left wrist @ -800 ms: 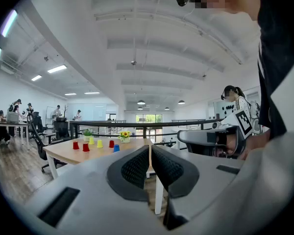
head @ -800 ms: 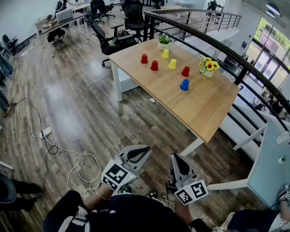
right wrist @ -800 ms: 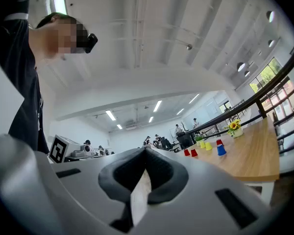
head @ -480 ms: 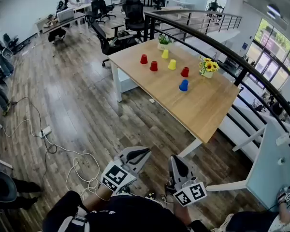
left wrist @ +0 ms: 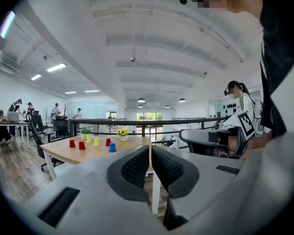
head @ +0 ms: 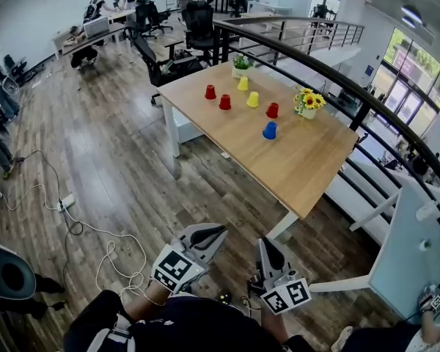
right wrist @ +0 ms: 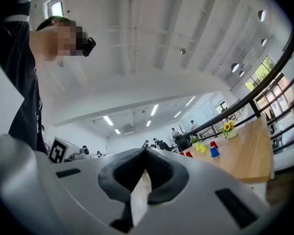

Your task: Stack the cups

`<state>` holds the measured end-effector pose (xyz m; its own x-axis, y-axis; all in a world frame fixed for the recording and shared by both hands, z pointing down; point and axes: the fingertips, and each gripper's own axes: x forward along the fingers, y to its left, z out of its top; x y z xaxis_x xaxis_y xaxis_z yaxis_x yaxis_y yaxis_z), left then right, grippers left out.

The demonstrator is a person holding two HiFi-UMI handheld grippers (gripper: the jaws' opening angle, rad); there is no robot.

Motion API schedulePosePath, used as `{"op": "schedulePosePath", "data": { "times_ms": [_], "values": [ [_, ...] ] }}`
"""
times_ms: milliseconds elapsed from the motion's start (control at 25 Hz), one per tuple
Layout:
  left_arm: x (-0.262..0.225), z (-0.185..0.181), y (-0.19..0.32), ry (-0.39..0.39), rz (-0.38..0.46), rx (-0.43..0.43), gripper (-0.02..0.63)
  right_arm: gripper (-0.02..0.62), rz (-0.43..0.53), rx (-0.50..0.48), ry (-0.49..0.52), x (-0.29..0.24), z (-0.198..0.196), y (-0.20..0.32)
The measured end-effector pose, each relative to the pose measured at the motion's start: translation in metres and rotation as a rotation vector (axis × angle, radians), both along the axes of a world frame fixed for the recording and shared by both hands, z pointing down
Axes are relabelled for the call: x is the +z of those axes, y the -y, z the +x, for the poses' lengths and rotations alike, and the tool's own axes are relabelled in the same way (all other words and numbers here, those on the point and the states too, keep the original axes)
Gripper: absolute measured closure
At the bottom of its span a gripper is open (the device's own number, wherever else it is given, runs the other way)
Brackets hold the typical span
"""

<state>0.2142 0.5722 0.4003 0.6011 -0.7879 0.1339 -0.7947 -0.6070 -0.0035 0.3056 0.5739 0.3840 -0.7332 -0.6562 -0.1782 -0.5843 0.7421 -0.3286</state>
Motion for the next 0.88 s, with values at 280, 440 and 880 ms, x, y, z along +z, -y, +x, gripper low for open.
{"op": "schedulePosePath", "data": {
  "times_ms": [280,440,880],
  "values": [
    [0.001,0.02,0.006,0.0,-0.005,-0.032,0.583,0.594,0.01,-0.013,0.028,0.002,0.022,0.007],
    [0.006,0.023,0.007,0.006,-0.017,-0.057,0.583,0.594,-0.022,-0.049,0.055,0.011,0.02,0.013],
    [0.01,0.013,0.052,-0.012,-0.021,-0.103,0.583,0.594,-0.027,-0.062,0.024,0.014,0.022,0.053]
  ]
}}
